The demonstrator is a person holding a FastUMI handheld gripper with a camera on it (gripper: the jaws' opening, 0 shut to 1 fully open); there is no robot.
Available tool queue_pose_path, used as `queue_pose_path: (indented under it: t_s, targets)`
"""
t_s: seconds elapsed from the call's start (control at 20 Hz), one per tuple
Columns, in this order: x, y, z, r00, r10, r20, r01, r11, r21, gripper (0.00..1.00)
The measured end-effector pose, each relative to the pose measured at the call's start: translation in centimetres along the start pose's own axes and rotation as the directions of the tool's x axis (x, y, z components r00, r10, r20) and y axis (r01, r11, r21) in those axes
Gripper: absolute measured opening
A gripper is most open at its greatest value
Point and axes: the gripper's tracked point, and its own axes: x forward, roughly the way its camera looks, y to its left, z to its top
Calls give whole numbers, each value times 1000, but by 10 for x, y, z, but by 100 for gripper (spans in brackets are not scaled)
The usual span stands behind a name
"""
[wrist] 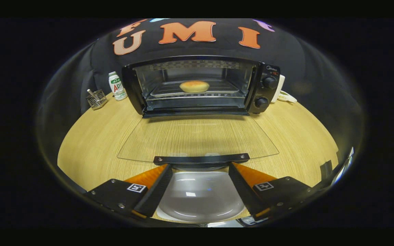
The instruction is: Open the toaster oven, put the food inside, and close the toaster oven door.
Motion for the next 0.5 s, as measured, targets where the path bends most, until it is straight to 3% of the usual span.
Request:
queue_pose_path:
  t_s: [0.5]
  targets:
    - [-25, -1, 41, 992, 16, 122, -19, 1000, 25, 99]
